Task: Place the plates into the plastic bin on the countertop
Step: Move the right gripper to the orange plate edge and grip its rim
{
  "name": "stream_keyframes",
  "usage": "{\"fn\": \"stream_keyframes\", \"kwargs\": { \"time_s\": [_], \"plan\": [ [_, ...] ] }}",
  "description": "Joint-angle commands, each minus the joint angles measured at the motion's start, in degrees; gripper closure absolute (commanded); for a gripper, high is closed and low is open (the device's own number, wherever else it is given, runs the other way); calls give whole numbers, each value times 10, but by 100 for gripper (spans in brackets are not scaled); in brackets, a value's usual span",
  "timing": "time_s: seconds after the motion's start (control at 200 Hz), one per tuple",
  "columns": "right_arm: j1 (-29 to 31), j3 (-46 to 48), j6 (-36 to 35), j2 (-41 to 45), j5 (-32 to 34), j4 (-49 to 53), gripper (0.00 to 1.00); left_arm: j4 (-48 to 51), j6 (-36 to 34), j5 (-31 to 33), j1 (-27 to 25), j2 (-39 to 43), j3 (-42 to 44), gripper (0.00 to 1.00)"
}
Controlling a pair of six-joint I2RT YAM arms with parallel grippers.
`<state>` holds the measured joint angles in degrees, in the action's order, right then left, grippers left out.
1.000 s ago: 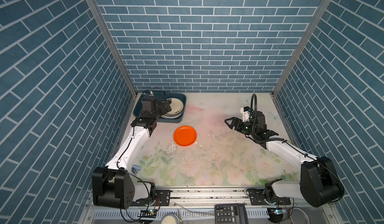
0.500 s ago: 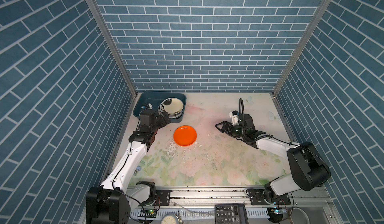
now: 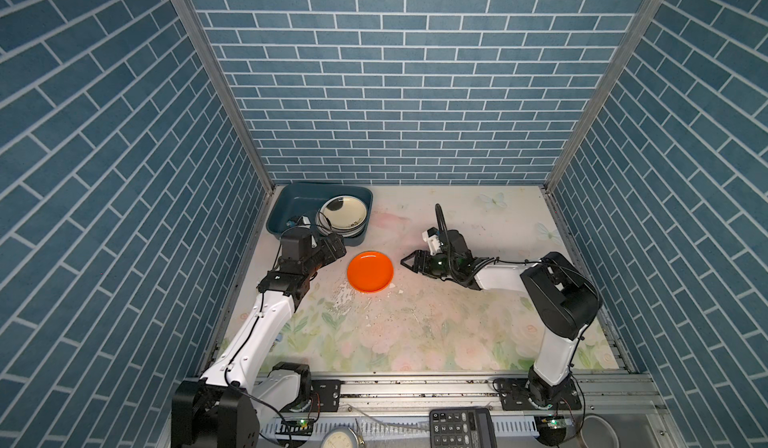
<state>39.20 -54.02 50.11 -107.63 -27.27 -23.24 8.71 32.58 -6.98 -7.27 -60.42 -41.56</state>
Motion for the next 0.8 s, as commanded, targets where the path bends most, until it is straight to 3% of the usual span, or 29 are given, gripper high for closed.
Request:
{"fn": "stream_keyframes", "kwargs": {
  "time_s": [0.0,0.375,0.795],
  "plan": [
    [10,-25,26,-32,-20,-28,37,-1,-2,-4,-1,18,14,1],
    [35,-98,27,-115,-47,3,52,-13,7,-14,0,11,33,1],
    [39,-122,31,-152,-27,18,68,1,2,-15,1,29,44,0]
  ]
}}
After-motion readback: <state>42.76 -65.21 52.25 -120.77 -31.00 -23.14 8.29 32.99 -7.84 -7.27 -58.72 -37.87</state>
